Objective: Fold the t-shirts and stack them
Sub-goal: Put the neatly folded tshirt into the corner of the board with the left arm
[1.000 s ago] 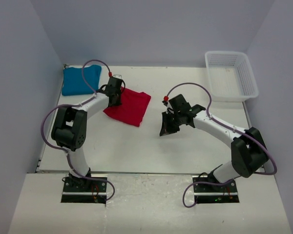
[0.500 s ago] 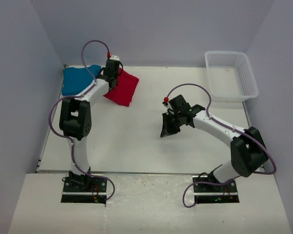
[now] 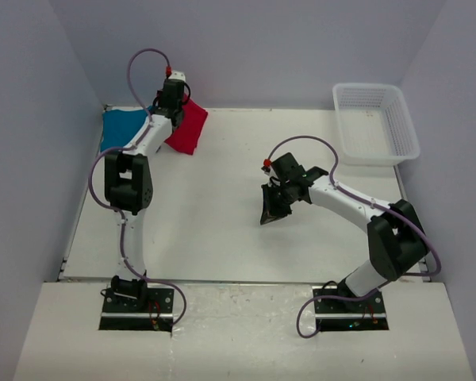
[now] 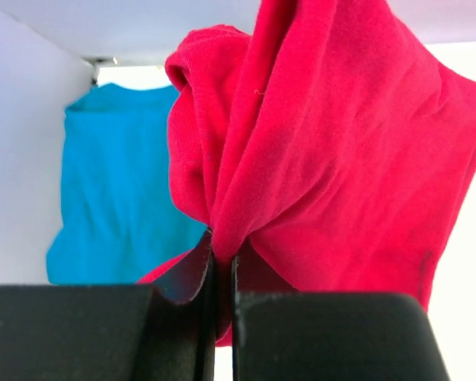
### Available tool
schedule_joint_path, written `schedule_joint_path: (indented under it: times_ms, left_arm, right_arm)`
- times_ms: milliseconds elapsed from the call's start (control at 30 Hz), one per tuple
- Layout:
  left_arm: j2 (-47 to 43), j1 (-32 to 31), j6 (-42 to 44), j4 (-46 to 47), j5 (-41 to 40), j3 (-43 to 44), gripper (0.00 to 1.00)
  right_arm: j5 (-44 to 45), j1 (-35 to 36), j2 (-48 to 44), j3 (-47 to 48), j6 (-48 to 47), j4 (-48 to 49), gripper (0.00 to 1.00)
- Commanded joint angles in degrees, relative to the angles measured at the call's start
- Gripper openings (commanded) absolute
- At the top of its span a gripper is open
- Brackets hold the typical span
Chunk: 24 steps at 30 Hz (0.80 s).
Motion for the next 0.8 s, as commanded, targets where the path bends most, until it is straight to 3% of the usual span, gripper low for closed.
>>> schedule_joint_path:
  times_ms: [0,767]
  left_arm:
    - [0.6,1.2,3.5,1.3,-2.0,6.1,0.0]
    - [-2.7,4.4,6.6,0.3,-5.1,8.7,0.0]
  right_arm:
    - [0.8,0.3,1.6,1.9,-0.5,-0.8,0.0]
    - [0.3,0.2,2.4,-0.5,-0.3,1.1,0.0]
